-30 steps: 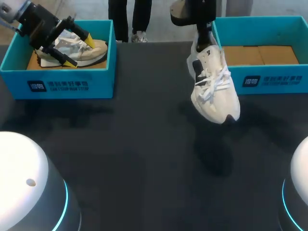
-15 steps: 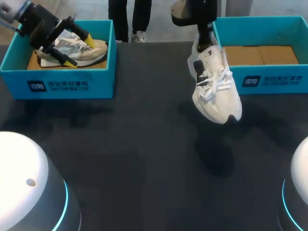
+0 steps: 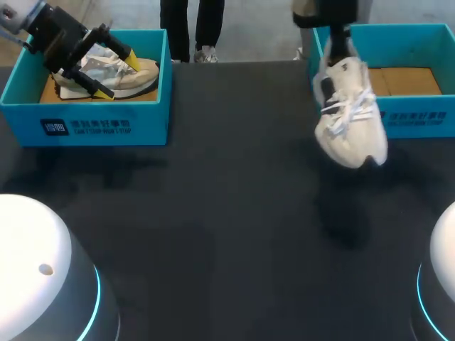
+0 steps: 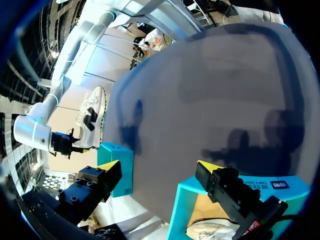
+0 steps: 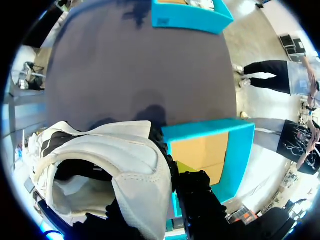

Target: Take the shoe out of the shoebox, open the shoe tongue, remove and reinsert the insole, then place the shoe into the shoebox

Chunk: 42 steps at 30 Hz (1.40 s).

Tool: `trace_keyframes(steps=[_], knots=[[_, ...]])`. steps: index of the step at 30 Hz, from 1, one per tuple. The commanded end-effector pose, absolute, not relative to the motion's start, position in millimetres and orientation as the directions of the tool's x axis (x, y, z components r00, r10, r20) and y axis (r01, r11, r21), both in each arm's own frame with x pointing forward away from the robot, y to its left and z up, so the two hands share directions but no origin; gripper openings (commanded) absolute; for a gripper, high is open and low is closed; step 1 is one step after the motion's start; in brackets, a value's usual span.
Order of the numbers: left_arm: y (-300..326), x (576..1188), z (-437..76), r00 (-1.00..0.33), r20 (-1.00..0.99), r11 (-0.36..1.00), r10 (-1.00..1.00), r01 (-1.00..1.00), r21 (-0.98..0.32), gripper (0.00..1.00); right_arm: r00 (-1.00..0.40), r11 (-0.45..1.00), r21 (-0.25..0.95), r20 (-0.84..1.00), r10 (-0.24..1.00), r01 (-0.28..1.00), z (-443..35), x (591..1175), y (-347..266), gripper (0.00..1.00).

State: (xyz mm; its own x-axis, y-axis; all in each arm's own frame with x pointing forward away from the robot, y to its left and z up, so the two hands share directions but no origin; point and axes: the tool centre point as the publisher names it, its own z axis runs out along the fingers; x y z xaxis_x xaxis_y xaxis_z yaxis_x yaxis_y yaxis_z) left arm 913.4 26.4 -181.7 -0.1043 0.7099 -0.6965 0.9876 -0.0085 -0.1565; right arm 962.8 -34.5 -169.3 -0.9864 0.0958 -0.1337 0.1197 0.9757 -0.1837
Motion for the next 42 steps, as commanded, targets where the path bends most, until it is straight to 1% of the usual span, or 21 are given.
trace_keyframes(steps=[1, 7, 13, 14, 16, 34, 39, 42], knots=[[26, 913, -181, -0.103, -0.694, -0.008, 0.712, 0.988, -0.155, 1.0, -0.988, 0.98, -0.18, -0.142, 0.064, 0.089, -172, 963, -71, 0.0], [26, 913, -181, -0.103, -0.694, -0.008, 0.712, 0.988, -0.155, 1.0, -0.986, 0.969, -0.223, -0.152, 0.075, 0.108, -174, 971, -106, 0.0], [26, 913, -181, -0.103, -0.694, -0.008, 0.712, 0.988, -0.155, 1.0, -0.981, 0.967, -0.219, -0.172, 0.092, 0.129, -170, 976, -125, 0.0], [26, 913, -181, -0.103, -0.694, -0.008, 0.712, 0.988, -0.155, 1.0, -0.98, 0.968, -0.218, -0.178, 0.088, 0.126, -170, 977, -126, 0.0], [26, 913, -181, -0.103, -0.694, -0.008, 0.712, 0.988, -0.155, 1.0, -0.975, 0.969, -0.193, -0.19, 0.118, 0.154, -169, 978, -128, 0.0], [26, 913, -181, -0.103, -0.694, -0.008, 0.712, 0.988, -0.155, 1.0, -0.975, 0.969, -0.193, -0.19, 0.118, 0.154, -169, 978, -128, 0.0], [26, 913, -181, -0.103, -0.694, -0.008, 0.712, 0.988, -0.155, 1.0, -0.976, 0.964, -0.215, -0.186, 0.117, 0.157, -173, 991, -157, 0.0], [26, 913, -181, -0.103, -0.694, -0.008, 0.712, 0.988, -0.155, 1.0, -0.979, 0.965, -0.227, -0.179, 0.094, 0.134, -175, 998, -174, 0.0]])
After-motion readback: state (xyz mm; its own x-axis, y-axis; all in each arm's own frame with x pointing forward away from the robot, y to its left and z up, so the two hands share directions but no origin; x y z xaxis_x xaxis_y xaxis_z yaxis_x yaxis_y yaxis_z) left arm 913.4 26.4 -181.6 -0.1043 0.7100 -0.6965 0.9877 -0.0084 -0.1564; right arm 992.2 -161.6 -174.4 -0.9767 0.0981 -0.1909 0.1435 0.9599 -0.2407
